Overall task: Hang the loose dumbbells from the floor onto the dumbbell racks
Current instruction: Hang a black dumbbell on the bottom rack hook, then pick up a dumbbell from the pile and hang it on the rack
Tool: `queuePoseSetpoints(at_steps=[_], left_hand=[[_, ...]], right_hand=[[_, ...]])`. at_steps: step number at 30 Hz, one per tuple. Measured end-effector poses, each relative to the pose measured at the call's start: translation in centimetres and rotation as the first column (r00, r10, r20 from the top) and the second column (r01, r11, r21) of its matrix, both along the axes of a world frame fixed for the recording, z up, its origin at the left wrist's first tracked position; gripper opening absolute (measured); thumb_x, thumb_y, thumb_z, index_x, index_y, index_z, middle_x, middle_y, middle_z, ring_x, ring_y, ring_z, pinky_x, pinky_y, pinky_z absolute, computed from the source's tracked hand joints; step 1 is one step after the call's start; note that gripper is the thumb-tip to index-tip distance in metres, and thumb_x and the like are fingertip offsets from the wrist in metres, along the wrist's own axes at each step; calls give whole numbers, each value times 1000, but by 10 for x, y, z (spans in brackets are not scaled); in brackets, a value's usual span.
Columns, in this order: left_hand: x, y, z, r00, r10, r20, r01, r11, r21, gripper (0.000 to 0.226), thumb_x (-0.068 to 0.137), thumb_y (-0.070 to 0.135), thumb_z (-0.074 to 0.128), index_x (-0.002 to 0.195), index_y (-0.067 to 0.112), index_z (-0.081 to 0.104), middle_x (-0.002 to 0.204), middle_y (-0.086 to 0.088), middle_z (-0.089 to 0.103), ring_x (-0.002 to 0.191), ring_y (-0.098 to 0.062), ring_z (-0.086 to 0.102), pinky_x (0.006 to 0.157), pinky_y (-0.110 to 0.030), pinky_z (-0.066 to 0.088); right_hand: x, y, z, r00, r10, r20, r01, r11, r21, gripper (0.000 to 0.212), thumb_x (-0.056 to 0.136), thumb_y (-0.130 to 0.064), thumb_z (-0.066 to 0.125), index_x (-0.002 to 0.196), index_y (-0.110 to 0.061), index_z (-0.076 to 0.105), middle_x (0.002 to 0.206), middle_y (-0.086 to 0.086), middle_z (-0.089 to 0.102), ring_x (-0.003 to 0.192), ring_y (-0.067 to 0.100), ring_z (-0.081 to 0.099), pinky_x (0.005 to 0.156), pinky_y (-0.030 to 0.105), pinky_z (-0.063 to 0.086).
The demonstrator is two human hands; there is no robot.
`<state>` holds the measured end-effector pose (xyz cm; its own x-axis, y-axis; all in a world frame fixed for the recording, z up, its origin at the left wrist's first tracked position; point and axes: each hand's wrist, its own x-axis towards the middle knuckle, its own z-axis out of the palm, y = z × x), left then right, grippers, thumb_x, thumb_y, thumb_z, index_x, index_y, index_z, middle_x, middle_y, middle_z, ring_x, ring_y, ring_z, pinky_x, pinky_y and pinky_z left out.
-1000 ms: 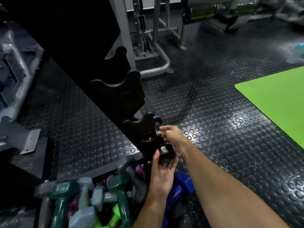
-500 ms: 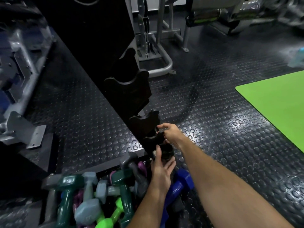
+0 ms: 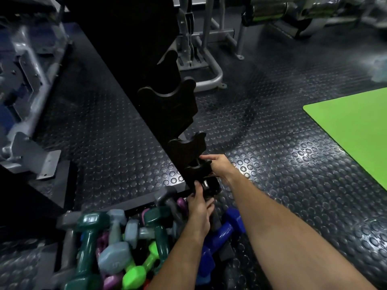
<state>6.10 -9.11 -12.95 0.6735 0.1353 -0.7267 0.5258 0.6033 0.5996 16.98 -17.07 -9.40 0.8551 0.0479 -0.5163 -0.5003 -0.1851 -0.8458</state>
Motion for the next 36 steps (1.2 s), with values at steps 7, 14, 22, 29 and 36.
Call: queuePoseSetpoints(at_steps=[7, 14, 22, 29, 36], left_hand=[[-9, 28, 17, 983, -186, -7, 184, 968, 168, 60, 104, 52, 46, 145, 9, 47, 120, -6, 62, 123, -33, 61, 110, -43, 46], [-25, 68, 34, 968, -250, 14, 233, 922, 308, 52, 101, 53, 56, 137, 15, 55, 131, -5, 63, 123, -24, 60, 107, -39, 49], [-50, 104, 63, 922, -386, 12, 336, 817, 468, 24, 103, 48, 55, 104, 25, 60, 116, -6, 69, 109, -21, 68, 101, -45, 55], [-76, 126, 75, 834, -543, -102, 498, 659, 564, 32, 103, 39, 58, 115, 10, 67, 104, -12, 75, 89, -21, 71, 72, -30, 55], [-114, 101, 60, 652, -650, -390, 735, 416, 535, 54, 81, 62, 76, 103, 14, 69, 103, -13, 75, 94, -27, 75, 82, -37, 63]], right_hand=[[-20, 3, -1, 990, -139, 12, 140, 989, -51, 31, 86, -8, 58, 112, -11, 74, 103, 12, 77, 98, 26, 74, 92, 45, 60], [-64, 2, -9, 929, -355, 100, 369, 890, -267, 30, 97, -30, 57, 119, -12, 66, 109, 5, 72, 103, 25, 66, 95, 43, 54], [-115, 19, -11, 918, -389, 81, 394, 861, -321, 35, 93, -33, 53, 122, -13, 58, 101, 6, 68, 96, 27, 64, 80, 36, 50], [-152, 12, -8, 914, -398, 72, 381, 786, -487, 28, 98, -23, 58, 122, -9, 63, 113, 6, 69, 91, 22, 60, 72, 28, 48], [-187, 2, -30, 834, -509, -214, 396, 821, -411, 49, 79, -36, 73, 109, 2, 67, 100, 18, 71, 87, 34, 71, 82, 36, 58]])
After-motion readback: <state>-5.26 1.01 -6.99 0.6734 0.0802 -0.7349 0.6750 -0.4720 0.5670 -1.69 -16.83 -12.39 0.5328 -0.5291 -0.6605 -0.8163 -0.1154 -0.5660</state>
